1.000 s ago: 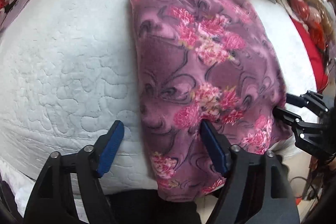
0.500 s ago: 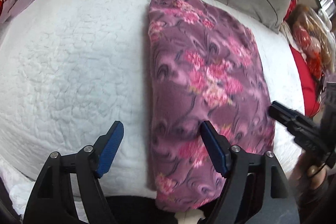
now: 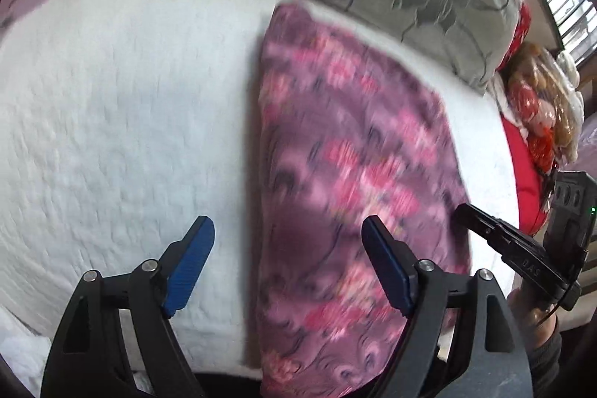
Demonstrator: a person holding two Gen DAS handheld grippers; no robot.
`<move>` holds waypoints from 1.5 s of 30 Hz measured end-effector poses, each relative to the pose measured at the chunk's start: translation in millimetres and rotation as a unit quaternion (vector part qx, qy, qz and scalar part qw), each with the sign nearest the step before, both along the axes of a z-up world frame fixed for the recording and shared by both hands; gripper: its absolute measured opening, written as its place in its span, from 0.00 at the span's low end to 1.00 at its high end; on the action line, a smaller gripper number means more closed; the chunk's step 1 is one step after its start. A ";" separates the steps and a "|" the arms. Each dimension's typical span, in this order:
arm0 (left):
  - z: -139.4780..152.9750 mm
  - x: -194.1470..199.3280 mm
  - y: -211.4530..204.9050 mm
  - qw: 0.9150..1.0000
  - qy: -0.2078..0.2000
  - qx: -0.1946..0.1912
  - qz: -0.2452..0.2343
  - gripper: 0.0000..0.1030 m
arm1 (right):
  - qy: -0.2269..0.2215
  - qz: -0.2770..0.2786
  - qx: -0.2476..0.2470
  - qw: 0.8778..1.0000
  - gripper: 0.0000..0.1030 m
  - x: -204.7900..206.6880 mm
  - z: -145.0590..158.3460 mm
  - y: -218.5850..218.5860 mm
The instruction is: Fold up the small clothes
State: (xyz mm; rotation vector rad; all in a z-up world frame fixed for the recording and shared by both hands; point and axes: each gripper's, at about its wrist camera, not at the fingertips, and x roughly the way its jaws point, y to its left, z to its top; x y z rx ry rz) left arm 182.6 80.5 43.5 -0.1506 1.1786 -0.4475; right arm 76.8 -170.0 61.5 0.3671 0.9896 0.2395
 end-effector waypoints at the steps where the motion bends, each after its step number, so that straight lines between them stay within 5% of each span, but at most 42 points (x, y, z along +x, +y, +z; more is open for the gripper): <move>1: 3.6 5.3 -4.0 1.000 -0.005 0.000 0.001 0.80 | -0.002 -0.004 -0.002 1.000 0.16 5.4 2.2 -1.1; 8: -4.8 28.3 -36.0 0.997 -0.026 0.072 -0.003 0.80 | 0.034 -0.038 0.005 0.999 0.30 40.6 -16.3 -11.9; 11: -9.7 28.7 -36.8 0.997 -0.023 0.070 -0.002 0.80 | -0.005 -0.033 0.027 0.999 0.04 36.1 -8.1 -17.5; 14: -12.4 31.6 -41.9 0.997 -0.030 0.076 -0.005 0.80 | -0.043 -0.029 0.005 0.999 0.04 29.3 4.1 -18.1; 18: -12.0 32.6 -40.8 0.997 -0.029 0.072 -0.003 0.80 | -0.001 -0.018 -0.033 0.999 0.04 39.4 -17.0 -11.4; 22: -6.5 37.6 -40.7 0.996 -0.041 0.079 -0.001 0.80 | -0.015 -0.049 0.023 0.998 0.14 45.1 -4.6 -22.1; 24: -3.2 45.2 -41.0 0.995 -0.045 0.083 0.003 0.80 | -0.013 -0.068 0.035 0.997 0.28 55.4 -2.8 -28.0; 30: -10.5 76.9 -40.9 0.996 -0.028 0.075 0.027 0.80 | -0.039 -0.082 -0.011 0.996 0.30 85.0 1.9 -23.8; 33: -21.4 91.9 -39.7 0.998 0.002 0.051 0.034 0.80 | 0.009 -0.071 -0.090 0.993 0.30 106.0 -22.0 -19.2; 37: -7.3 89.9 -30.4 0.998 -0.002 0.045 0.037 0.80 | -0.002 -0.077 -0.083 0.994 0.36 104.2 -12.1 -28.8; 42: 0.2 57.0 -14.2 0.999 -0.023 0.041 0.023 0.80 | -0.011 -0.006 -0.036 0.999 0.39 68.4 3.4 -33.5; 45: -20.2 45.4 -18.6 0.998 0.001 0.062 0.009 0.81 | 0.009 0.034 -0.062 0.997 0.42 56.7 -10.2 -20.3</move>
